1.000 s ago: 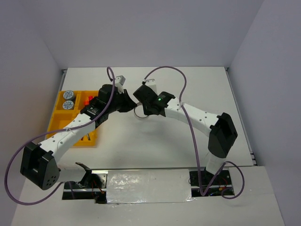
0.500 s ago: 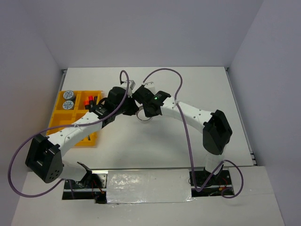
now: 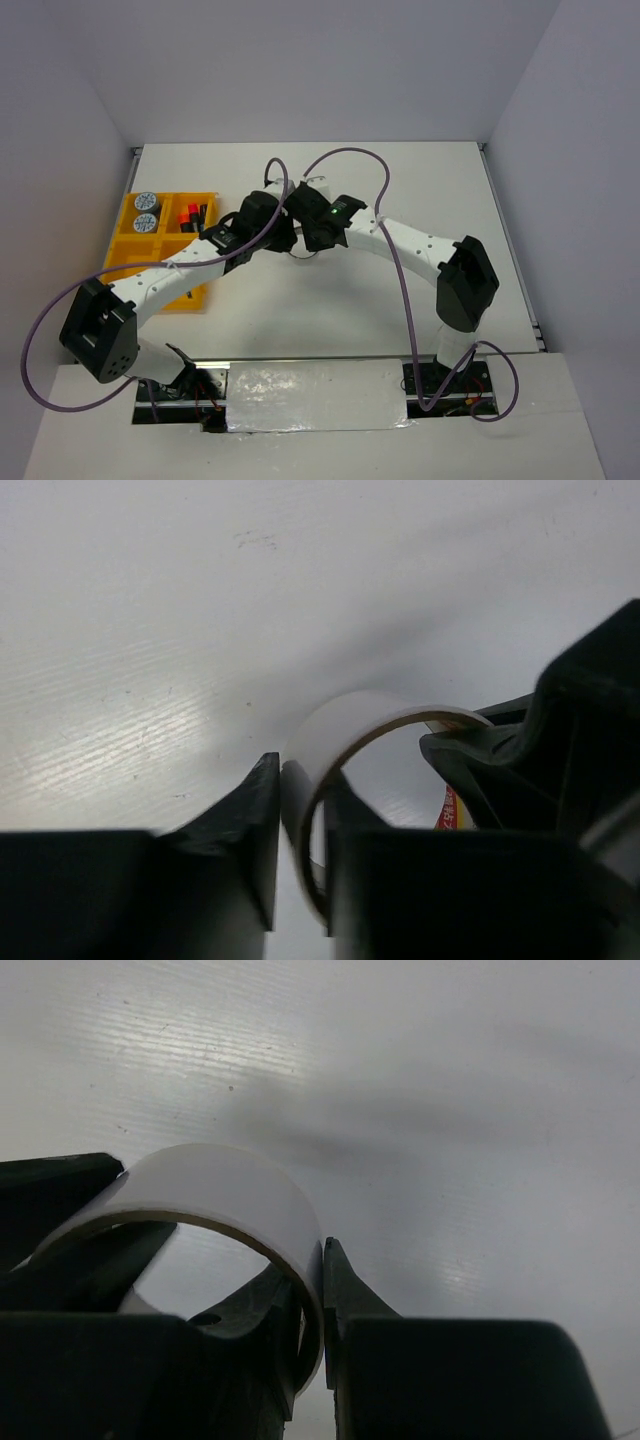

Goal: Sort the stationery into containers
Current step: Place the stationery in the storage box.

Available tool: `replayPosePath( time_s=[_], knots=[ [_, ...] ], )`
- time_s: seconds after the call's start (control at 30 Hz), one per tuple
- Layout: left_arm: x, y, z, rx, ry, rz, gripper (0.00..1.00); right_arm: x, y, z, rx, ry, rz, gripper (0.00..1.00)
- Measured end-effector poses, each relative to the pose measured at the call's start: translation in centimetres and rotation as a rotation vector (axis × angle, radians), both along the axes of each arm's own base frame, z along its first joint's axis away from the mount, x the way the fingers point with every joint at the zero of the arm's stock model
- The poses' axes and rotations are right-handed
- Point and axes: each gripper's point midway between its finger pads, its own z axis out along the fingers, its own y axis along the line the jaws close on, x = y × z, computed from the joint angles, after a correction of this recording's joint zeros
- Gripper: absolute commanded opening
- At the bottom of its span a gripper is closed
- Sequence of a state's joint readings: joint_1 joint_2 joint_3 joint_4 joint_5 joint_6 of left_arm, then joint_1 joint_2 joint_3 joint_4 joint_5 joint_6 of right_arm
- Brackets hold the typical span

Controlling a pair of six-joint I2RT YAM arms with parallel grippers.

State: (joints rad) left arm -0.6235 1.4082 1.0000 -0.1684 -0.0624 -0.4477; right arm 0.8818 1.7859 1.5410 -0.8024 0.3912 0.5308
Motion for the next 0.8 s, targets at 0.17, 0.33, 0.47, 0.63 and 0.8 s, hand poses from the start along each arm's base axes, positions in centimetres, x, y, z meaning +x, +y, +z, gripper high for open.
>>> replayPosePath(
  time_s=[0.17, 0.33, 0.47, 0.63, 0.8],
  knots=[
    [0.4, 0.8, -0.2, 0.05, -0.024, 0.017, 0.0, 0.2, 1.1, 0.5, 0.051, -0.011, -0.001, 0.03],
    [0.2, 1.3, -0.5, 0.068, -0.011, 0.044, 0.0, 0.5, 1.7, 1.0, 0.084, -0.029, 0.001, 0.76],
    [-0.1, 2.8, -1.3, 0.094, 0.037, 0.098, 0.0, 0.5, 1.3, 3.0, 0.167, -0.088, -0.019, 0.86],
    [1.1, 7.7, -2.2, 0.123, 0.106, 0.262, 0.0, -0.5, -0.1, 7.4, 0.3, -0.179, -0.023, 0.89],
    [2.2, 17.7, -1.7, 0.165, 0.146, 0.604, 0.0, -1.6, -3.1, 11.4, 0.395, -0.269, -0.039, 0.89]
  ],
)
